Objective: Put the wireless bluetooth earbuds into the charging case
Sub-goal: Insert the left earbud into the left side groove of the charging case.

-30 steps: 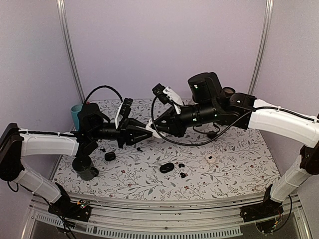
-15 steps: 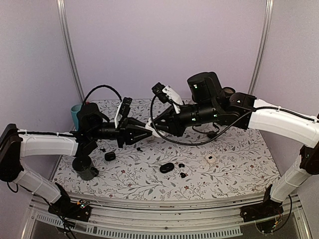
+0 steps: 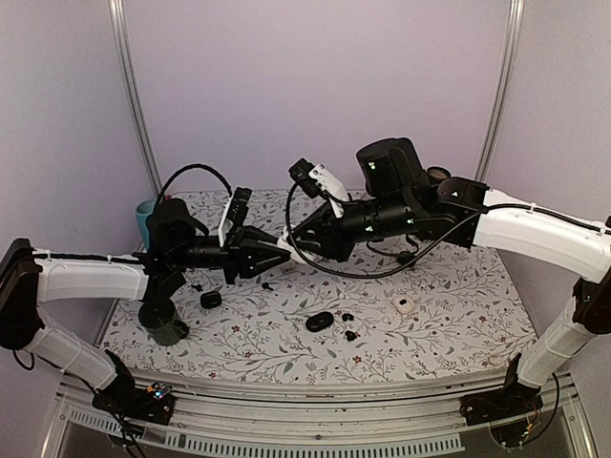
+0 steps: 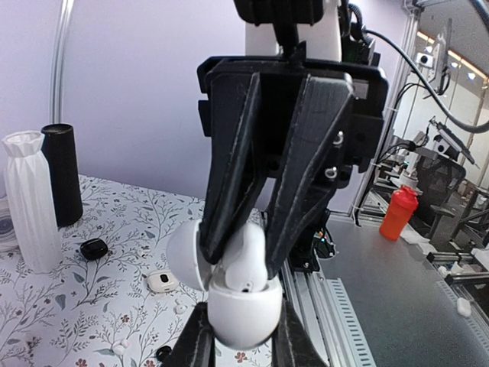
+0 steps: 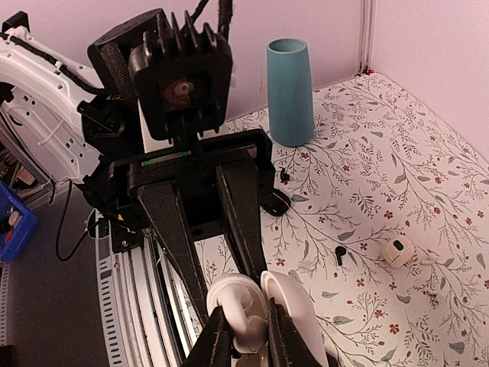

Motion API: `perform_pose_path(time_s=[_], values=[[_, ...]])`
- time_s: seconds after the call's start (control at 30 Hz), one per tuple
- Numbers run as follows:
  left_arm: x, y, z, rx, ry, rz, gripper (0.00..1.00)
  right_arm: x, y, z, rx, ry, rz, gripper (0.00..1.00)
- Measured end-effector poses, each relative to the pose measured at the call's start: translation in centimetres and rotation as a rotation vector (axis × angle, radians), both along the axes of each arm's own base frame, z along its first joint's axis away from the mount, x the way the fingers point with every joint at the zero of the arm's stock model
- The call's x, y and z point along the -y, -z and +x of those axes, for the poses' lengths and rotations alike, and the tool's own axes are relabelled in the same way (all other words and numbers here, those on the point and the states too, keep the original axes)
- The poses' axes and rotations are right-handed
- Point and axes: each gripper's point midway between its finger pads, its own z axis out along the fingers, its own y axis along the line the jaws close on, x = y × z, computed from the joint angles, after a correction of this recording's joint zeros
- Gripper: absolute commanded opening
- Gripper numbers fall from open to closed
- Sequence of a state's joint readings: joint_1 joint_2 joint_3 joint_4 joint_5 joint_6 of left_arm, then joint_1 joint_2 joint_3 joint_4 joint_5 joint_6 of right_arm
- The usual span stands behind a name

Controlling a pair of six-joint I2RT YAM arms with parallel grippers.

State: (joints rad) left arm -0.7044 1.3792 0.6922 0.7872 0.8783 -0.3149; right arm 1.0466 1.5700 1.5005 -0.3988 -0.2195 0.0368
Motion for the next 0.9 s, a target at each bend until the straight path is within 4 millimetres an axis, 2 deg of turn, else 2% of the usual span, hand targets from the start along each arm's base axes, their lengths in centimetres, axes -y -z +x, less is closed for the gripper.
perform_pose_path(time_s=[0.4,0.57,0.9], values=[[-0.15,-0.29,0.09,0.008,-0.016,-0.007,0.0,-0.1,0.11,-0.07,-0.002,-0.002,-0.006,0.25],[-0.16,-0.35,0.19,0.015,-0.023,-0.009,0.0,-0.15,-0.02,-0.09,-0.003,-0.003,-0.006,0.32],[-0.18,-0.46,0.65,0.017,-0.05,-0.014,0.0,-0.09,-0.16,0.2,-0.011,0.03,-0.003,0.35]])
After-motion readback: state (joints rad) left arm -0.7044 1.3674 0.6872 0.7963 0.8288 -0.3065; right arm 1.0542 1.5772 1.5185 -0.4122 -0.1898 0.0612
